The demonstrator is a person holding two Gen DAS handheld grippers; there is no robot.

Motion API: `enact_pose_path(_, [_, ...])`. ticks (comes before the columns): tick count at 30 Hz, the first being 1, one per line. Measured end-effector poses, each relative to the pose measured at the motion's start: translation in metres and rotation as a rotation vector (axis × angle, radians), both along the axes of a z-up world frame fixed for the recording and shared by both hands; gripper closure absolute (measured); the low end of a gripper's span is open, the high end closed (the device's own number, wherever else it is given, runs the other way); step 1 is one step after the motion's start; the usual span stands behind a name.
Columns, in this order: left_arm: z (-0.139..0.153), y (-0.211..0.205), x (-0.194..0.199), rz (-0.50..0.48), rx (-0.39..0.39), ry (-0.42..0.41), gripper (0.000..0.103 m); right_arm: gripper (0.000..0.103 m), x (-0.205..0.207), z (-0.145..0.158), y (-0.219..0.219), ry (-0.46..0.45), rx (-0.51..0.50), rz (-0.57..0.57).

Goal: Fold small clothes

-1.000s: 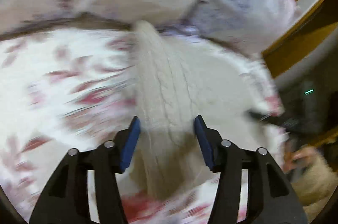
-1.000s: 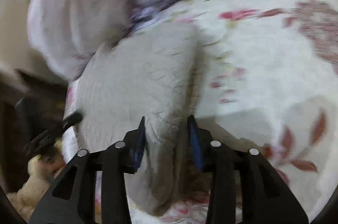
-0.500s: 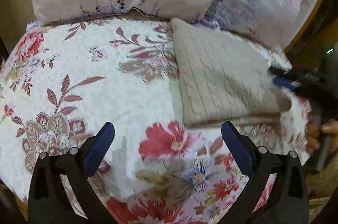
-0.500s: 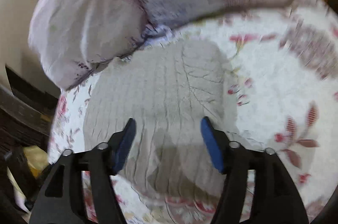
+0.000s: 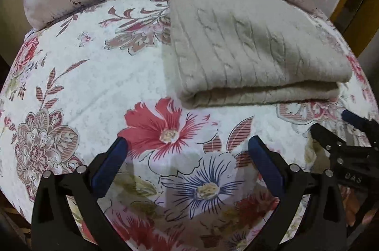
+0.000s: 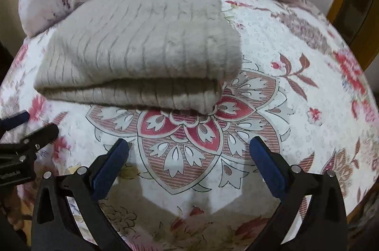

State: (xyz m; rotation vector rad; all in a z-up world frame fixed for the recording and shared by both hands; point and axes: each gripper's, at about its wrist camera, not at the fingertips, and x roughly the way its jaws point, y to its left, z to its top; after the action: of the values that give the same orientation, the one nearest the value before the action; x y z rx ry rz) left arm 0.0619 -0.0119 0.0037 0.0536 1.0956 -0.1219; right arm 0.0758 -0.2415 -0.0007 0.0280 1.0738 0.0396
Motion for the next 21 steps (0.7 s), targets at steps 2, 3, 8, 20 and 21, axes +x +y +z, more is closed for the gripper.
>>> enact_pose_path(2, [-0.0002, -0.0019, 0.0, 0.005, 0.021, 0.009, 0.002, 0.001, -0.0029, -0.0022, 0.0014, -0.008, 0.006, -0.01])
enact_pose_path(3, [0.0002, -0.0011, 0.0, 0.012, 0.019, 0.015, 0.002, 0.001, -0.0042, -0.0023, 0.0019, -0.011, 0.005, -0.007])
enact_pose_path(8, [0.0008, 0.0007, 0.0028, 0.031, 0.026, 0.054, 0.002, 0.001, -0.0001, -0.0016, 0.0018, 0.016, 0.004, -0.012])
enact_pose_path(20, [0.0005, 0.0049, 0.0048, 0.023, 0.027, 0.053, 0.002, 0.001, -0.0004, -0.0014, 0.0013, 0.032, -0.001, -0.048])
enact_pose_path(21, [0.0007, 0.0047, 0.0049, 0.024, 0.028, 0.051, 0.002, 0.001, -0.0006, -0.0015, 0.0014, 0.031, -0.001, -0.05])
